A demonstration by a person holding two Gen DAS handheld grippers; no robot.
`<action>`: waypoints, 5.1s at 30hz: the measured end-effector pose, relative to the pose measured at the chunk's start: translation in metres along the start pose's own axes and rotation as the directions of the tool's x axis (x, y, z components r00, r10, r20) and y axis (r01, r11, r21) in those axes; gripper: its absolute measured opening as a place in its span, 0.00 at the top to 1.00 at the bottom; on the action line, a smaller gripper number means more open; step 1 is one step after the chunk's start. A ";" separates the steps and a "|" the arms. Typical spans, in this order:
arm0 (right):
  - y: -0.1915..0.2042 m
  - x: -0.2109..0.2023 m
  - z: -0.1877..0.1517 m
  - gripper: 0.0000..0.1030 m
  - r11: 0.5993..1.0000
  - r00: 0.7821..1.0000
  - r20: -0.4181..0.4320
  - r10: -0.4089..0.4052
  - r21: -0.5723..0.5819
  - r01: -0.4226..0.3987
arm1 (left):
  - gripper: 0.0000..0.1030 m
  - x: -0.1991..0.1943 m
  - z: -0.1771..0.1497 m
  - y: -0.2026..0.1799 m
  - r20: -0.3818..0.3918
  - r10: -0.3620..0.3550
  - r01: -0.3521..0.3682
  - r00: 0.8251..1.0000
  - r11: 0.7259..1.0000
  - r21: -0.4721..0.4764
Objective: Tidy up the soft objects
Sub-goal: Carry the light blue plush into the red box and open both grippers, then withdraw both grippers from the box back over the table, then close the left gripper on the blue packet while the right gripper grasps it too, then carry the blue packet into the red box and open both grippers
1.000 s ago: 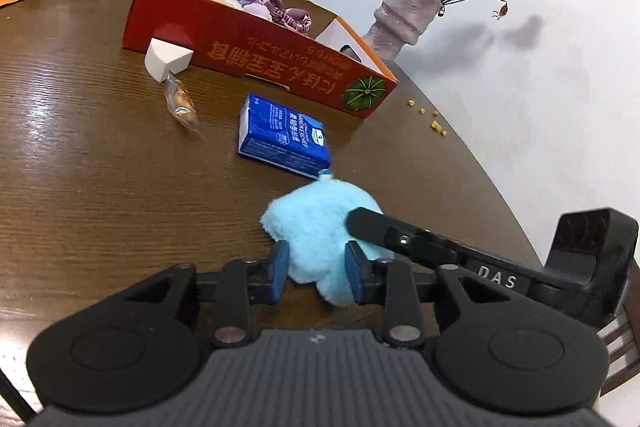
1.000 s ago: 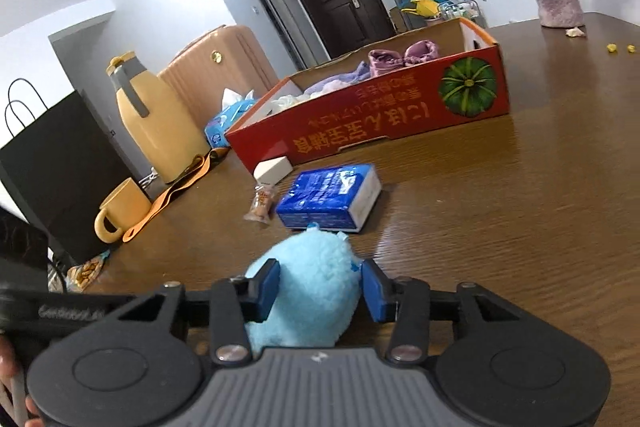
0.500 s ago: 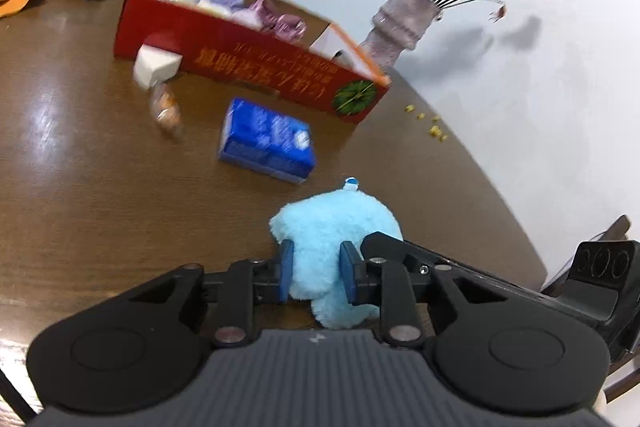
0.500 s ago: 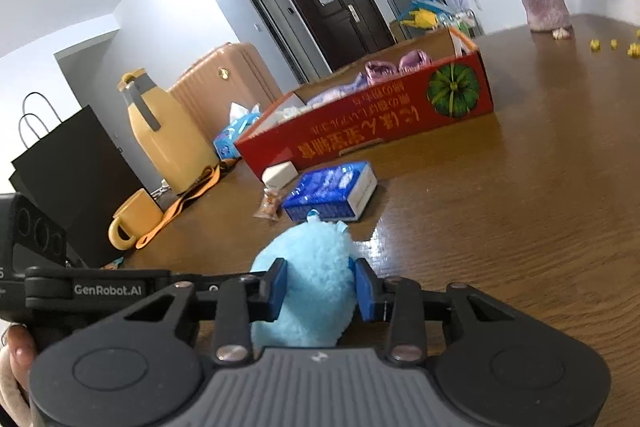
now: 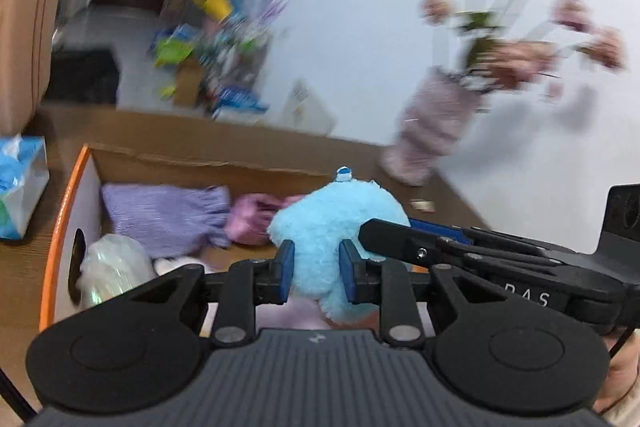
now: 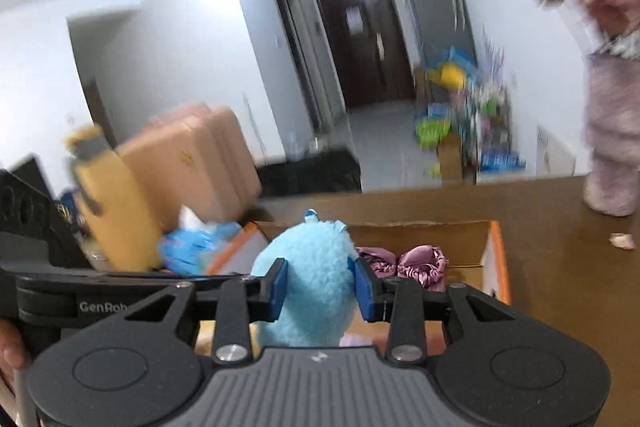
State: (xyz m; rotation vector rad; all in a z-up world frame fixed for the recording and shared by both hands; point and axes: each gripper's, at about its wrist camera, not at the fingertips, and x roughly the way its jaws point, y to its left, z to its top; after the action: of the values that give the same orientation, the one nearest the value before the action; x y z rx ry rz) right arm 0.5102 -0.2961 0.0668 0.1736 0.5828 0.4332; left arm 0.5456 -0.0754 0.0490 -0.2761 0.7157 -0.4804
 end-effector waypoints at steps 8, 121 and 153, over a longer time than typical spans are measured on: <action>-0.033 0.143 0.004 0.66 0.997 0.941 -0.335 -0.047 0.045 0.066 | 0.88 0.061 0.000 0.031 -0.095 0.196 -0.189 0.976 0.979 0.072; 0.115 -0.233 -0.224 0.82 0.996 0.981 0.175 -0.084 0.033 0.079 | 0.83 -0.221 -0.248 -0.123 0.151 0.043 -0.067 0.988 0.986 0.156; -0.068 0.064 0.008 0.83 0.975 0.970 -0.104 -0.220 -0.064 0.214 | 0.84 0.095 -0.007 -0.046 -0.039 0.094 -0.090 0.995 0.991 0.103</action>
State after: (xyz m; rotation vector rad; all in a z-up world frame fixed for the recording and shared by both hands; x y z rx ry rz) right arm 0.5864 -0.3295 0.0232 0.0342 0.6908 0.2457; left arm 0.5878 -0.1633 0.0092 -0.1374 0.7410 -0.4342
